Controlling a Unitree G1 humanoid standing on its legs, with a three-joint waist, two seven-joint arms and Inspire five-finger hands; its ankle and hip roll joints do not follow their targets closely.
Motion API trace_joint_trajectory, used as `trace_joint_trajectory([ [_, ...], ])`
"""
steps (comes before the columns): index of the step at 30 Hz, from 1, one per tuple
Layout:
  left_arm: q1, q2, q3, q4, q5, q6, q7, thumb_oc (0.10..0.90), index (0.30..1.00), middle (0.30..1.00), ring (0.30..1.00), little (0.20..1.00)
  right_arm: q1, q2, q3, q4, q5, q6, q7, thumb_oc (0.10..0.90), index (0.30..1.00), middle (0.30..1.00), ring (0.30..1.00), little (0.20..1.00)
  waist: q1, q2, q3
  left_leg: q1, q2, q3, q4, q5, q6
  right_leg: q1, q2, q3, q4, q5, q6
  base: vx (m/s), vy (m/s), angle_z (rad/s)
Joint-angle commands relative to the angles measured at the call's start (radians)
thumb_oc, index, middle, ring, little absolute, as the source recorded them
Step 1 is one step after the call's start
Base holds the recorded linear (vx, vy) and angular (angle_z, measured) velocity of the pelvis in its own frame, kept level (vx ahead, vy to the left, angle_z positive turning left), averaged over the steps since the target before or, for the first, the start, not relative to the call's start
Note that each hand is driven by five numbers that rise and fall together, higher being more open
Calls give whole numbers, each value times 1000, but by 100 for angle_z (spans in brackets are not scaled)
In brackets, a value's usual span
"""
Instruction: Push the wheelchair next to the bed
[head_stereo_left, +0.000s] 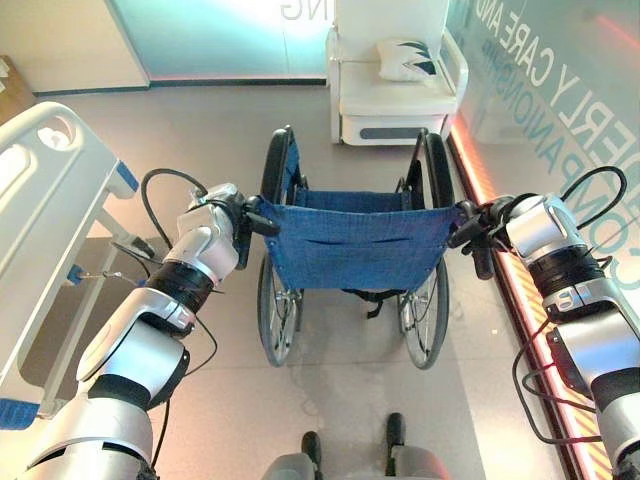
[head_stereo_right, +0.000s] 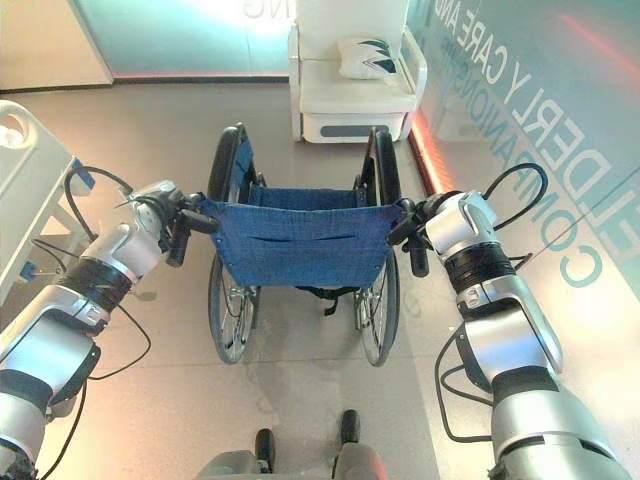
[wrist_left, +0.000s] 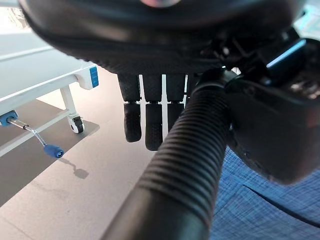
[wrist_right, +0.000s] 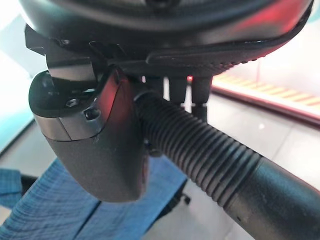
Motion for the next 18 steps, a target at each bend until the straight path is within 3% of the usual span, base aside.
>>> trace_joint_trajectory([
  [1, 147, -22, -3, 216, -76, 17, -5, 400, 300, 300, 300, 300, 166, -110, 174, 94, 14, 30, -34, 400, 300, 300, 300, 300, -48, 40, 163, -49, -13, -44, 13, -11, 31, 21, 47, -42, 77, -60, -32, 0, 0, 0],
  [13, 139, -30, 10, 179, -134, -12, 122, 400, 300, 300, 300, 300, 161, -96, 171, 29, 61, -30, -193, 400, 300, 300, 300, 300, -41, 40, 168, -45, -12, -48, 8, -7, 31, 25, 45, -51, 81, -63, -34, 0, 0, 0],
  [18, 95, -36, 32, 129, -336, -49, 315, 400, 300, 300, 300, 300, 99, -98, 207, -61, -7, -105, -228, 400, 300, 300, 300, 300, -38, 40, 162, -40, -11, -55, -1, -6, 28, 28, 48, -54, 83, -70, -34, 50, -46, 1],
])
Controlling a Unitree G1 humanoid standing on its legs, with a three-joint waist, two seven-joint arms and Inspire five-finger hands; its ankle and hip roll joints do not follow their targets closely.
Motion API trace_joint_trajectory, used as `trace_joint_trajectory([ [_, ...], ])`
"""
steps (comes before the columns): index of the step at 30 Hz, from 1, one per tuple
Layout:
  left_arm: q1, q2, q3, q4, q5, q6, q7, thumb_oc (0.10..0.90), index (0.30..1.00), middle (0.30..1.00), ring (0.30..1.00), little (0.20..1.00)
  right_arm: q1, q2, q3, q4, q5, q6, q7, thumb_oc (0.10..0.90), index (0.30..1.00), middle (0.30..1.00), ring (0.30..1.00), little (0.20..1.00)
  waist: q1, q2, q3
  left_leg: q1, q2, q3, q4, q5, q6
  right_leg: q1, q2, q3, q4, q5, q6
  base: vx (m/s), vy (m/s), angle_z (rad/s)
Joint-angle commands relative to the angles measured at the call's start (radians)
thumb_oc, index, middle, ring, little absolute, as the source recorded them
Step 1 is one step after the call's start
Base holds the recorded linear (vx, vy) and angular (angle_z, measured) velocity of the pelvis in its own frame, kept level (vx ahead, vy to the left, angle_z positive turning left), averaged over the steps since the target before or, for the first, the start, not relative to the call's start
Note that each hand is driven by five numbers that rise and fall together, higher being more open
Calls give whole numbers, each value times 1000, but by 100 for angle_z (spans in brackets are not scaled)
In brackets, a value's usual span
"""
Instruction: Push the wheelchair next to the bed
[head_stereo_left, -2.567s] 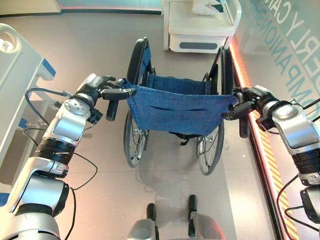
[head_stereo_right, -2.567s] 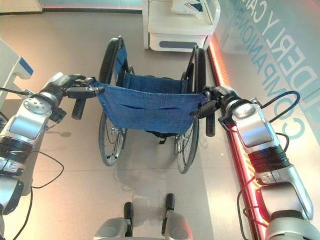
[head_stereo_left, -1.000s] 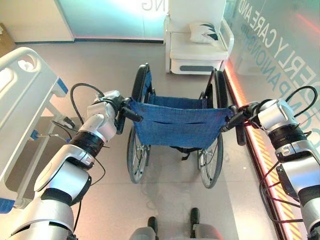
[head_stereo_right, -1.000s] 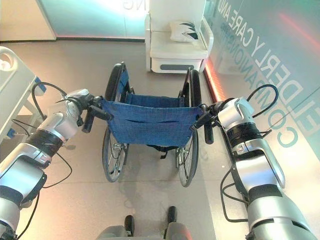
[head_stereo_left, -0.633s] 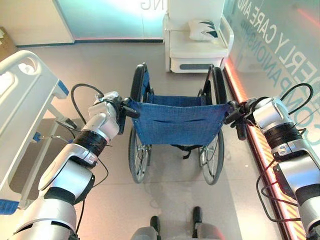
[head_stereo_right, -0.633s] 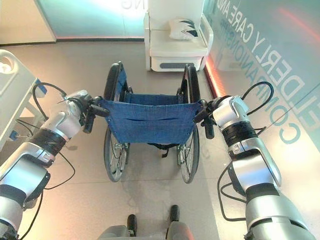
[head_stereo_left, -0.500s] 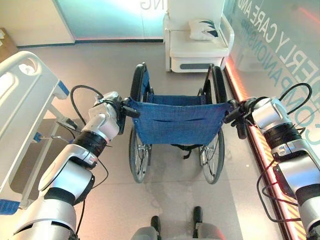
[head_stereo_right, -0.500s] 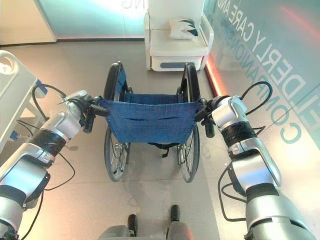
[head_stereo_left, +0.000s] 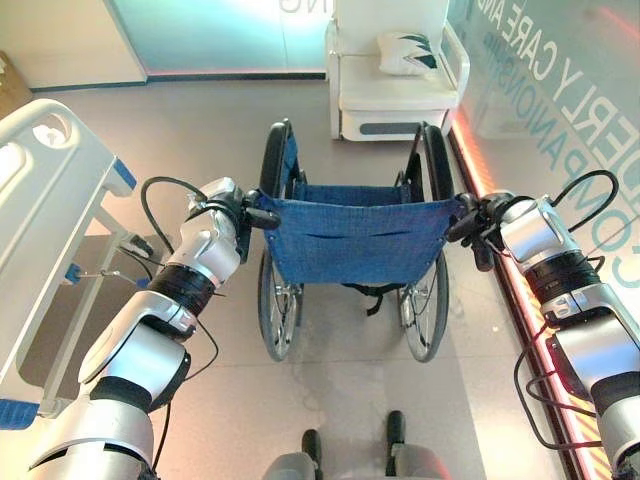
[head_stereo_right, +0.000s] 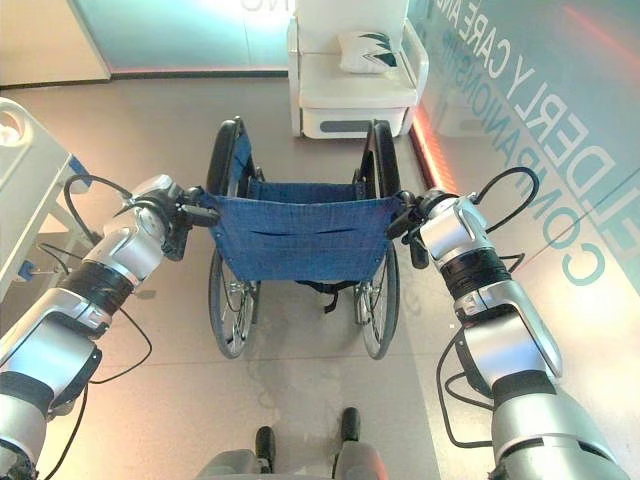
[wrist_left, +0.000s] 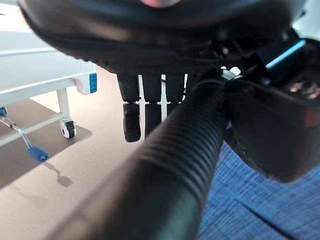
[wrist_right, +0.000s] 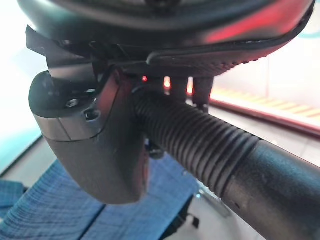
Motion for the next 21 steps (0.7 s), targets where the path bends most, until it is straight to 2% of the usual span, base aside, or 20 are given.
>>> trace_joint_trajectory([
  [1, 79, -32, 32, 123, -192, -44, 100, 400, 300, 300, 300, 300, 68, -96, 193, 4, -104, -105, -55, 400, 300, 300, 300, 300, -30, 38, 147, -38, -13, -55, 3, -6, 27, 32, 47, -52, 84, -71, -34, 74, -72, 3],
  [4, 48, -27, 43, 105, -267, -86, 161, 400, 300, 300, 300, 300, 17, -92, 209, 0, -124, -121, -58, 400, 300, 300, 300, 300, -19, 40, 141, -40, -11, -63, 2, -3, 24, 37, 48, -61, 84, -76, -38, 68, -80, 8],
  [7, 9, -14, 50, 89, -346, -126, 227, 400, 300, 300, 300, 300, -42, -84, 231, 9, -100, -154, -108, 400, 300, 300, 300, 300, -4, 44, 136, -42, -6, -77, 2, -1, 19, 43, 50, -78, 91, -89, -45, 70, -114, 9],
  [11, -25, -10, 50, 75, -390, -146, 262, 400, 300, 300, 300, 300, -105, -85, 253, 36, -78, -168, -162, 400, 300, 300, 300, 300, 15, 50, 132, -57, 6, -95, 12, 5, 12, 41, 55, -108, 123, -121, -61, 37, -124, 8],
  [13, -50, -5, 43, 81, -409, -159, 261, 400, 300, 300, 300, 300, -139, -98, 265, 56, -72, -236, -232, 400, 300, 300, 300, 300, 27, 55, 131, -74, 26, -107, 37, 9, 3, 35, 59, -137, 175, -161, -77, 74, -223, 15],
  [16, -72, -8, 37, 95, -418, -166, 248, 400, 300, 300, 300, 300, -158, -110, 274, 78, -66, -267, -276, 400, 300, 300, 300, 300, 31, 53, 134, -91, 44, -121, 75, 9, -11, 33, 58, -160, 202, -180, -91, 75, -203, 20],
  [20, -80, -4, 29, 113, -341, -149, 194, 400, 300, 300, 300, 300, -165, -127, 287, 109, -46, -301, -245, 400, 300, 300, 300, 300, 25, 31, 139, -110, 106, -121, 187, -16, -39, 41, 47, -188, 222, -198, -121, 107, -260, 29],
  [21, -83, 4, 22, 122, -299, -142, 160, 400, 300, 300, 300, 300, -172, -132, 297, 110, -46, -300, -234, 400, 300, 300, 300, 300, 22, 20, 147, -134, 139, -115, 280, 5, -46, 46, 45, -192, 229, -199, -135, 104, -223, 25],
])
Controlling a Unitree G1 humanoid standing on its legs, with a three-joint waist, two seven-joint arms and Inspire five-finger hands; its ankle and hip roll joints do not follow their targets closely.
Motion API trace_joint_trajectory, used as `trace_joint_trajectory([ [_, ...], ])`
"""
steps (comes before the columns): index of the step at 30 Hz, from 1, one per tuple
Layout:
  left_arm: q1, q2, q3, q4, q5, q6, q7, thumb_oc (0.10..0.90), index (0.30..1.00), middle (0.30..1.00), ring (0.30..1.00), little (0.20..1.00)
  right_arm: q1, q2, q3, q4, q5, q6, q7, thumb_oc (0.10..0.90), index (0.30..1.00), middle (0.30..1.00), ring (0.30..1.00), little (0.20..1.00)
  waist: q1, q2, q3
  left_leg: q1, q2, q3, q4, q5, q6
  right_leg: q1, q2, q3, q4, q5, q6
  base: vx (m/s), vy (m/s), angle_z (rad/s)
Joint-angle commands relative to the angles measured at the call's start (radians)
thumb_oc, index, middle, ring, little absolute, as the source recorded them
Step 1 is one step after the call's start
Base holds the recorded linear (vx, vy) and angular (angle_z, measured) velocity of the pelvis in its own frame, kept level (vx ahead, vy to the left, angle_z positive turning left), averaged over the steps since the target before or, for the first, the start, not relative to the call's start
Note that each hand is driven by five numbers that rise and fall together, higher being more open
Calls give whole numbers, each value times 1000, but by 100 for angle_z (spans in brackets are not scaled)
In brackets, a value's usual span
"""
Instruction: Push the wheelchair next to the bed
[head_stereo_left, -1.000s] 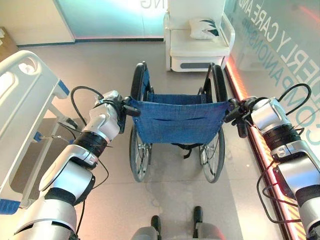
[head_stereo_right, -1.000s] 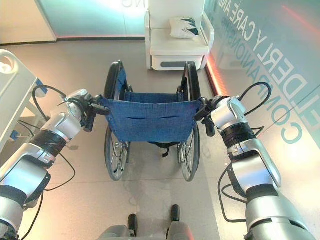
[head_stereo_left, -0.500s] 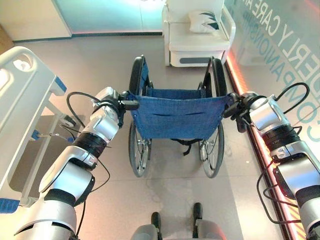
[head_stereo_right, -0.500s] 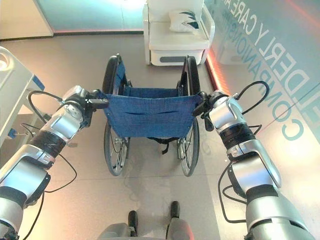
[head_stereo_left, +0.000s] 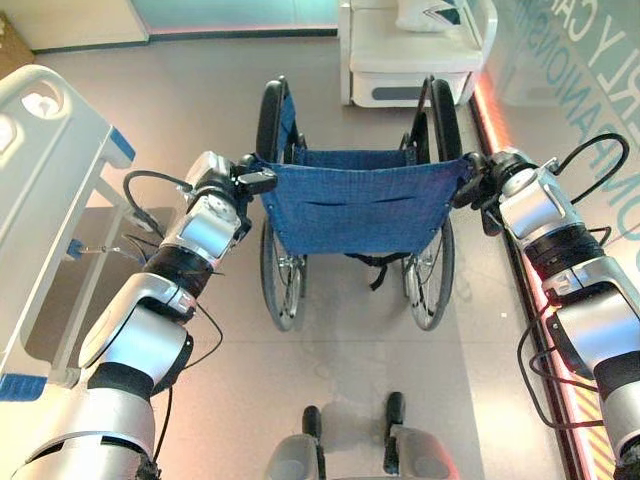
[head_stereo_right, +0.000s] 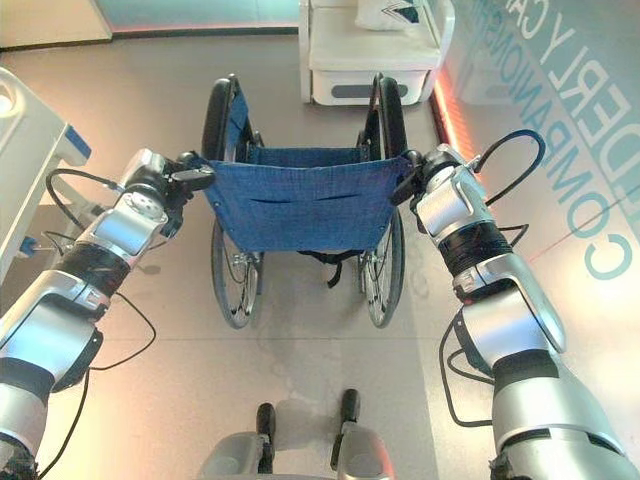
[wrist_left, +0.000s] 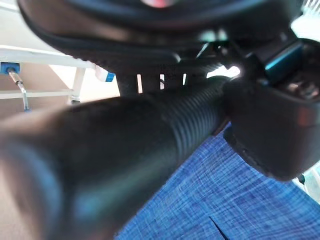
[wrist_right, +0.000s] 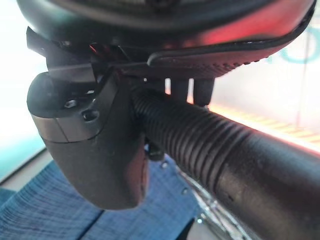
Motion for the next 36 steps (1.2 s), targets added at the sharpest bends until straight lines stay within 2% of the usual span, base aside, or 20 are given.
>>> trace_joint_trajectory([
  [1, 44, 29, 13, 19, 63, -73, -120, 400, 300, 300, 300, 300, -13, -112, 198, -26, -88, -187, -84, 400, 300, 300, 300, 300, 46, -38, 71, -80, 68, 14, 227, 14, 3, 29, -10, -24, 170, -144, -62, 140, -257, 35],
  [3, 54, 31, 13, 36, 103, -66, -169, 400, 300, 300, 300, 300, -2, -112, 197, -26, -85, -192, -86, 400, 300, 300, 300, 300, 50, -44, 86, -123, 66, 10, 329, 25, 18, 45, -5, -15, 191, -152, -73, 191, -182, 26],
  [6, 87, 16, 13, 66, 125, -42, -191, 400, 300, 300, 300, 300, 14, -83, 201, -30, -102, -198, -84, 400, 300, 300, 300, 300, 83, -32, 98, -146, -23, -9, 306, 7, 47, 97, 19, 15, 196, -169, -68, 313, -79, 3],
  [8, 103, 1, 18, 73, 126, -50, -183, 400, 300, 300, 300, 300, 9, -64, 209, -37, -122, -196, -82, 400, 300, 300, 300, 300, 103, -7, 104, -179, -59, 9, 233, 73, 29, 138, 56, 24, 175, -178, -67, 383, -25, -30],
  [10, 118, -7, 15, 70, 116, -66, -178, 400, 300, 300, 300, 300, -6, -53, 216, -21, -148, -209, -74, 400, 300, 300, 300, 300, 146, 28, 108, -255, -101, 45, 126, 175, 2, 205, 101, 49, 146, -198, -64, 439, 45, -13],
  [12, 122, 0, 13, 57, 121, -67, -176, 400, 300, 300, 300, 300, -33, -57, 221, 5, -163, -234, -62, 400, 300, 300, 300, 300, 181, 43, 102, -293, -129, 68, 61, 202, 1, 226, 118, 67, 146, -224, -61, 340, 116, -50],
  [15, 119, 18, 12, 62, 154, -72, -220, 400, 300, 300, 300, 300, -30, -71, 212, 44, -159, -273, -66, 400, 300, 300, 300, 300, 198, 24, 77, -289, -137, 74, 130, 78, 59, 206, 89, 49, 226, -282, -58, 401, 139, -80],
  [17, 130, 26, 8, 56, 168, -64, -244, 400, 300, 300, 300, 300, -10, -68, 212, 59, -147, -286, -65, 400, 300, 300, 300, 300, 210, 7, 57, -257, -129, 74, 147, 32, 96, 212, 65, 33, 303, -293, -44, 510, 114, -44],
  [19, 143, 32, 11, 54, 180, -56, -258, 400, 300, 300, 300, 300, 18, -59, 200, 50, -144, -287, -75, 400, 300, 300, 300, 300, 223, -8, 36, -219, -141, 48, 126, 26, 113, 221, 43, 25, 370, -243, -6, 490, 98, -3],
  [20, 151, 38, 16, 56, 195, -60, -269, 400, 300, 300, 300, 300, 33, -48, 190, 33, -151, -294, -83, 400, 300, 300, 300, 300, 240, -17, 13, -207, -147, 31, 116, 23, 129, 227, 21, 21, 442, -163, 31, 424, 83, 20],
  [22, 160, 40, 17, 52, 204, -65, -269, 400, 300, 300, 300, 300, 51, -50, 179, 20, -158, -305, -99, 400, 300, 300, 300, 300, 250, -23, -7, -195, -159, 13, 104, 22, 140, 224, 9, 29, 507, -102, 46, 456, 84, 18],
  [24, 179, 36, 20, 48, 211, -77, -266, 400, 300, 300, 300, 300, 67, -48, 169, 7, -159, -307, -102, 400, 300, 300, 300, 300, 246, -32, -26, -185, -177, -5, 109, 9, 149, 206, 9, 61, 512, -56, 54, 469, 24, 16],
  [27, 196, 23, 25, 36, 211, -87, -241, 400, 300, 300, 300, 300, 71, -47, 171, -7, -158, -300, -106, 400, 300, 300, 300, 300, 220, -36, -24, -160, -182, -25, 120, -8, 145, 135, -13, 68, 397, -58, 50, 359, -69, 21],
  [28, 191, 18, 31, 35, 201, -90, -215, 400, 300, 300, 300, 300, 54, -42, 175, -7, -163, -303, -104, 400, 300, 300, 300, 300, 188, -19, -2, -106, -170, -53, 104, -21, 136, 17, -33, 75, 327, -54, 43, 236, -96, -6],
  [29, 191, 16, 31, 35, 199, -90, -211, 400, 300, 300, 300, 300, 52, -42, 177, -7, -163, -303, -107, 400, 300, 300, 300, 300, 180, -19, 4, -98, -171, -59, 105, -27, 136, -4, -41, 77, 317, -45, 44, 338, -158, -31],
  [30, 185, 12, 33, 26, 176, -93, -177, 400, 300, 300, 300, 300, 44, -42, 181, -14, -170, -302, -117, 400, 300, 300, 300, 300, 134, -18, 40, -65, -182, -90, 114, -68, 142, -147, -78, 111, 258, 45, 53, 339, -199, -13],
  [31, 177, 17, 32, 15, 167, -95, -168, 400, 300, 300, 300, 300, 38, -54, 181, -27, -173, -291, -115, 400, 300, 300, 300, 300, 108, -29, 56, -50, -200, -115, 127, -100, 146, -206, -95, 139, 184, 98, 67, 479, -276, 18],
  [33, 168, 20, 28, 8, 157, -96, -165, 400, 300, 300, 300, 300, 32, -70, 179, -47, -177, -274, -100, 400, 300, 300, 300, 300, 85, -37, 66, -34, -215, -146, 145, -135, 149, -231, -107, 159, 89, 142, 88, 461, -244, 71],
  [34, 167, 20, 29, -6, 151, -101, -165, 400, 300, 300, 300, 300, 26, -96, 170, -78, -189, -249, -72, 400, 300, 300, 300, 300, 65, -42, 64, -13, -229, -190, 153, -162, 149, -242, -104, 191, -21, 158, 104, 427, -201, 95],
  [36, 171, 17, 33, -17, 150, -101, -167, 400, 300, 300, 300, 300, 21, -114, 165, -104, -200, -231, -47, 400, 300, 300, 300, 300, 54, -42, 62, -2, -233, -221, 168, -185, 150, -242, -90, 217, -44, 163, 107, 473, -245, 131],
])
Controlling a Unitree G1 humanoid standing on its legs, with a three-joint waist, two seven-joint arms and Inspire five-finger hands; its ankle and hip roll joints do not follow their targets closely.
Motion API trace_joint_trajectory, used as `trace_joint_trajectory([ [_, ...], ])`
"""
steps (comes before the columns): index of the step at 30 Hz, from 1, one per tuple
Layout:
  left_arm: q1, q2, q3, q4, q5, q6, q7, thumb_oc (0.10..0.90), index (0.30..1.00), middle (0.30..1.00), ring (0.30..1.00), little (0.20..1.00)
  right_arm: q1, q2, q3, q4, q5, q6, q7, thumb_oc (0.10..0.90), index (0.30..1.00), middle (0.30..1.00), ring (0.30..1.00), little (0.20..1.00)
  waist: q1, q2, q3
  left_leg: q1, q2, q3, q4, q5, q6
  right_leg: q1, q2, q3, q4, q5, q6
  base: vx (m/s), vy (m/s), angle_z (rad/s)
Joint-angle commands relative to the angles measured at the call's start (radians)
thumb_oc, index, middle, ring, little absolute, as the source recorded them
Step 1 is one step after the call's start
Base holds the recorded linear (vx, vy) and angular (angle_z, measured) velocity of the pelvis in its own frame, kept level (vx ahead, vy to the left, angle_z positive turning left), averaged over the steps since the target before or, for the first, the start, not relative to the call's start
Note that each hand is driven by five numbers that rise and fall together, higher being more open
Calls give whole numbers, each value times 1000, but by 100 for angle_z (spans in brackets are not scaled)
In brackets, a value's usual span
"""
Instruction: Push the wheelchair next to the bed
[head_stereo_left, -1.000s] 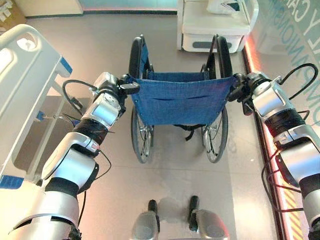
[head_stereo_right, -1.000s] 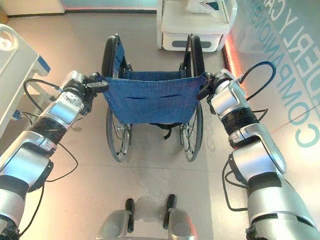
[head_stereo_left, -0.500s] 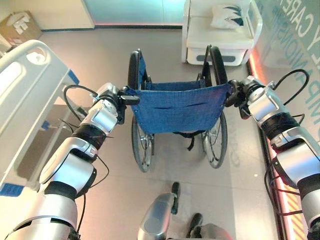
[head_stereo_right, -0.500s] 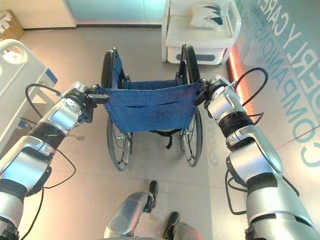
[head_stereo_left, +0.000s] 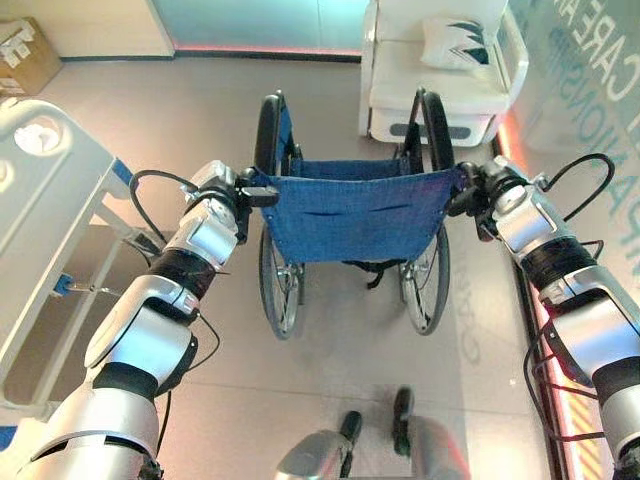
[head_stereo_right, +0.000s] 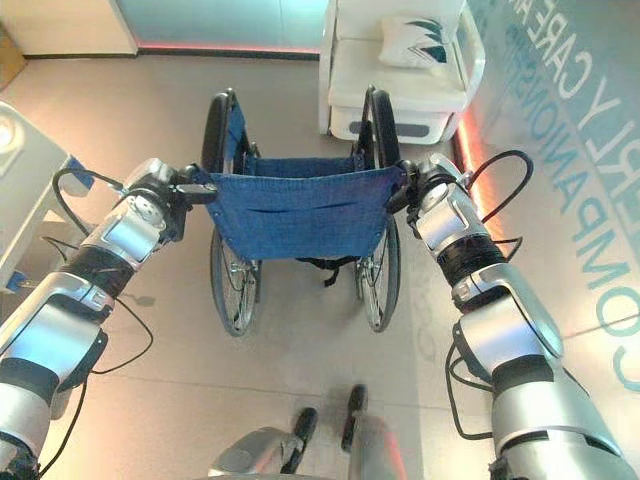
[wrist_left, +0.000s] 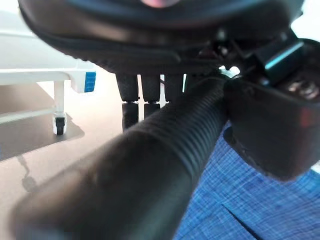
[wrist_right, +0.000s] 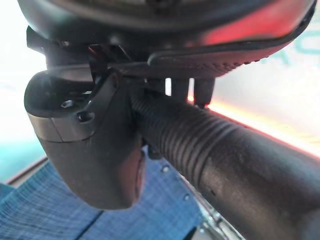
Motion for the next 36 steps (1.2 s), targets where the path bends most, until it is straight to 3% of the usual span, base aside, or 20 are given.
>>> trace_joint_trajectory([
  [1, 143, 15, 32, -47, -54, -69, -8, 400, 300, 300, 300, 300, -55, -131, 135, -123, -241, -137, 32, 400, 300, 300, 300, 300, 20, -62, 70, -26, 27, 146, 132, -155, -28, -39, -58, 60, -11, 292, -26, 427, -303, 112],
  [3, 152, 10, 38, -61, -77, -70, 7, 400, 300, 300, 300, 300, -65, -152, 142, -125, -242, -132, 37, 400, 300, 300, 300, 300, 8, -79, 62, -54, 20, 123, 158, -162, -27, -17, -19, 112, 27, 256, -37, 357, -369, 61],
  [5, 162, 11, 45, -71, -91, -68, 9, 400, 300, 300, 300, 300, -68, -166, 145, -136, -246, -138, 50, 400, 300, 300, 300, 300, 3, -77, 64, -52, 49, 127, 156, -158, -40, -32, -16, 98, 98, 242, -42, 309, -320, 73],
  [8, 195, 7, 45, -74, -94, -72, 5, 400, 300, 300, 300, 300, -63, -200, 153, -146, -242, -153, 75, 400, 300, 300, 300, 300, -11, -72, 53, 38, 179, 169, 100, -124, -96, -20, -26, 16, 160, 195, -67, 378, -359, 96],
  [9, 211, 0, 44, -82, -80, -74, 7, 400, 300, 300, 300, 300, -57, -215, 152, -146, -241, -164, 76, 400, 300, 300, 300, 300, -16, -66, 44, 61, 228, 189, 79, -75, -121, -2, -19, -7, 156, 179, -76, 345, -367, 71],
  [10, 217, -5, 45, -84, -72, -79, 10, 400, 300, 300, 300, 300, -54, -218, 152, -145, -236, -164, 69, 400, 300, 300, 300, 300, -19, -64, 42, 64, 246, 198, 72, -52, -129, 5, -14, -17, 155, 171, -81, 287, -393, 35],
  [11, 234, -14, 50, -88, -58, -89, 19, 400, 300, 300, 300, 300, -46, -228, 148, -150, -224, -173, 51, 400, 300, 300, 300, 300, -22, -58, 36, 74, 291, 226, 57, 12, -150, 27, -12, -56, 148, 150, -92, 176, -265, 33],
  [12, 236, -15, 51, -88, -59, -90, 23, 400, 300, 300, 300, 300, -45, -229, 147, -153, -224, -178, 49, 400, 300, 300, 300, 300, -23, -56, 34, 78, 298, 230, 52, 25, -155, 31, -11, -64, 147, 145, -95, 259, -367, 56],
  [16, 286, -35, 74, -85, -31, -121, 38, 400, 300, 300, 300, 300, -23, -245, 137, -186, -237, -203, 49, 400, 300, 300, 300, 300, -36, -46, 6, 111, 373, 279, 75, 164, -186, 63, 8, -134, 159, 85, -137, 228, -255, 44],
  [18, 312, -42, 86, -85, -13, -132, 35, 400, 300, 300, 300, 300, -5, -249, 137, -197, -232, -205, 51, 400, 300, 300, 300, 300, -31, -44, 0, 108, 381, 290, 121, 190, -193, 90, 18, -157, 159, 62, -154, 312, -268, 29],
  [19, 334, -48, 96, -93, 18, -136, 19, 400, 300, 300, 300, 300, 20, -249, 130, -202, -241, -202, 55, 400, 300, 300, 300, 300, -17, -52, 3, 55, 377, 314, 180, 206, -192, 150, 28, -166, 145, 42, -167, 474, -368, 28],
  [21, 347, -51, 101, -104, 33, -133, 11, 400, 300, 300, 300, 300, 35, -241, 133, -198, -240, -204, 47, 400, 300, 300, 300, 300, 4, -58, 15, -6, 329, 319, 200, 177, -175, 199, 38, -161, 128, 35, -168, 433, -262, 17],
  [22, 364, -47, 106, -132, 47, -117, 8, 400, 300, 300, 300, 300, 43, -219, 135, -186, -255, -208, 39, 400, 300, 300, 300, 300, 38, -61, 40, -87, 248, 332, 197, 129, -148, 252, 50, -141, 109, 30, -162, 416, -183, -7],
  [23, 365, -43, 106, -142, 47, -111, 7, 400, 300, 300, 300, 300, 44, -210, 134, -182, -263, -209, 39, 400, 300, 300, 300, 300, 46, -60, 45, -116, 226, 344, 180, 131, -145, 265, 57, -139, 101, 30, -162, 512, -211, -36],
  [24, 362, -33, 103, -156, 39, -106, 4, 400, 300, 300, 300, 300, 47, -194, 133, -172, -268, -211, 30, 400, 300, 300, 300, 300, 65, -46, 65, -181, 183, 385, 146, 139, -150, 303, 83, -132, 91, 18, -162, 388, -146, -49],
  [26, 359, -18, 100, -163, 30, -108, -2, 400, 300, 300, 300, 300, 53, -183, 130, -167, -269, -213, 21, 400, 300, 300, 300, 300, 89, -28, 85, -232, 154, 434, 100, 164, -161, 346, 114, -125, 83, 3, -162, 362, -125, -44],
  [28, 383, 15, 110, -189, 18, -104, -32, 400, 300, 300, 300, 300, 62, -174, 125, -170, -265, -244, 29, 400, 300, 300, 300, 300, 145, 7, 97, -304, 110, 456, -19, 248, -173, 420, 178, -87, 73, -21, -162, 561, -103, -37],
  [31, 421, 39, 134, -218, 17, -101, -44, 400, 300, 300, 300, 300, 51, -165, 129, -148, -266, -280, 35, 400, 300, 300, 300, 300, 194, 17, 86, -299, 84, 453, -99, 293, -166, 459, 212, -45, 88, -64, -169, 488, -1, -87],
  [34, 421, 40, 140, -200, 9, -121, -41, 400, 300, 300, 300, 300, 33, -139, 153, -94, -269, -310, 24, 400, 300, 300, 300, 300, 217, 13, 59, -272, 103, 477, -67, 205, -114, 447, 205, -66, 189, -125, -175, 351, 77, -90],
  [36, 426, 46, 136, -190, 19, -133, -50, 400, 300, 300, 300, 300, 51, -131, 150, -88, -251, -313, 16, 400, 300, 300, 300, 300, 228, -11, 47, -278, 105, 466, 13, 138, -80, 454, 182, -76, 253, -145, -173, 535, 46, -45],
])
